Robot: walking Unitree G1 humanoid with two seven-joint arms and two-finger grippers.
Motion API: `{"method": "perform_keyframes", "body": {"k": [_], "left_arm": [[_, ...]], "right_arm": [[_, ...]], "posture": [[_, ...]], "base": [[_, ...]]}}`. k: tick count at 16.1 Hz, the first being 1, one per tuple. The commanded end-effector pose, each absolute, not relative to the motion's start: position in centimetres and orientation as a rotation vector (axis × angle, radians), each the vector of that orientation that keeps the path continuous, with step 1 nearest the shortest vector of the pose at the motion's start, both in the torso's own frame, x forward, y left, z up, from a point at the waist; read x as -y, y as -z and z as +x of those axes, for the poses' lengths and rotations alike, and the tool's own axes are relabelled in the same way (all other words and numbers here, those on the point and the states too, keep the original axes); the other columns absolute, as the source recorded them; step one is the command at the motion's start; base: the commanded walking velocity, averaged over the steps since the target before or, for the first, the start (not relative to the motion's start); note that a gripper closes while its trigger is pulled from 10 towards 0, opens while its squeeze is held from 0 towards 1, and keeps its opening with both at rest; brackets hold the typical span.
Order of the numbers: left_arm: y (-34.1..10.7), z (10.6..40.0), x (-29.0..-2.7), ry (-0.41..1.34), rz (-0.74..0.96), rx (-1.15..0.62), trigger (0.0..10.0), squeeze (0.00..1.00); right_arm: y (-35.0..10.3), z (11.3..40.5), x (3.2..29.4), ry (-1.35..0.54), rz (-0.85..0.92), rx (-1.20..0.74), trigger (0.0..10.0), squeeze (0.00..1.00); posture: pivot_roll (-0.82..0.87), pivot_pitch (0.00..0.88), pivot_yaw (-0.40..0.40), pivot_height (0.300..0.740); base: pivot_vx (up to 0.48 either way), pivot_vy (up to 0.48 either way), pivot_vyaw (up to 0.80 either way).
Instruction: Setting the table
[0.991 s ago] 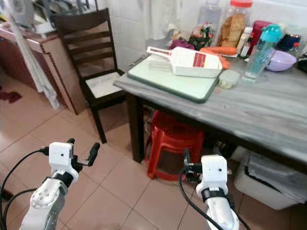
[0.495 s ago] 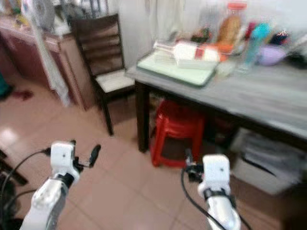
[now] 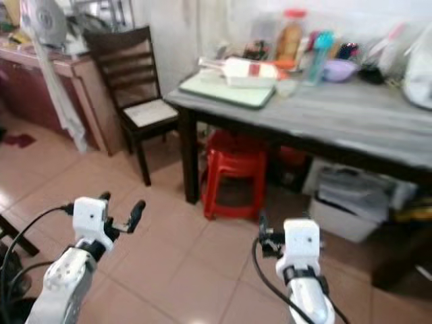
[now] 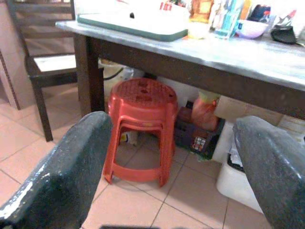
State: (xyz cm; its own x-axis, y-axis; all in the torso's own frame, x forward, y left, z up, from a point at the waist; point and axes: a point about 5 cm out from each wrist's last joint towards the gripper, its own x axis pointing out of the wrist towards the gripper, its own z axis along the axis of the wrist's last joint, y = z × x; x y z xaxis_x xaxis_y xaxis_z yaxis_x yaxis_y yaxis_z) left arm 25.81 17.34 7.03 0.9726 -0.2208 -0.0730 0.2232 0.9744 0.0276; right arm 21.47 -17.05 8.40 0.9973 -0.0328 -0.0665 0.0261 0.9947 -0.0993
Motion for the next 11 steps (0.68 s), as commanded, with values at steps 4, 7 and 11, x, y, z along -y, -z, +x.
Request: {"method": "perform_keyframes", "body": {"k": [4,7,11], "left_arm": [[-7.46,26.16,-16.85,0.258,0.024,-0.059,10.0,0.00],[-7.52,26.24,-16.74,0.261,0.026,-0.057,10.0,0.00],[-7.48,26.17,-16.54,0.271,0.019,-0.061,10.0,0.00]], "right_arm": [[-8.79,21.90,17.29,0.040,-0.102,-0.054,10.0,0.00],[-8.88,22.01,17.25,0.038,-0.103,-0.049,10.0,0.00],[-8.96,22.00,17.23,0.033,-0.107,-0.046,10.0,0.00]], "posture": [[-0.01,0.000,0.025,0.740],[-0.01,0.000,0.023,0.740],[-0.01,0.000,0.021,0.740]], "base": [[0.000,-0.172,-0.48],[0.000,-0.370,0.00],[0.000,-0.382,0.00]]}}
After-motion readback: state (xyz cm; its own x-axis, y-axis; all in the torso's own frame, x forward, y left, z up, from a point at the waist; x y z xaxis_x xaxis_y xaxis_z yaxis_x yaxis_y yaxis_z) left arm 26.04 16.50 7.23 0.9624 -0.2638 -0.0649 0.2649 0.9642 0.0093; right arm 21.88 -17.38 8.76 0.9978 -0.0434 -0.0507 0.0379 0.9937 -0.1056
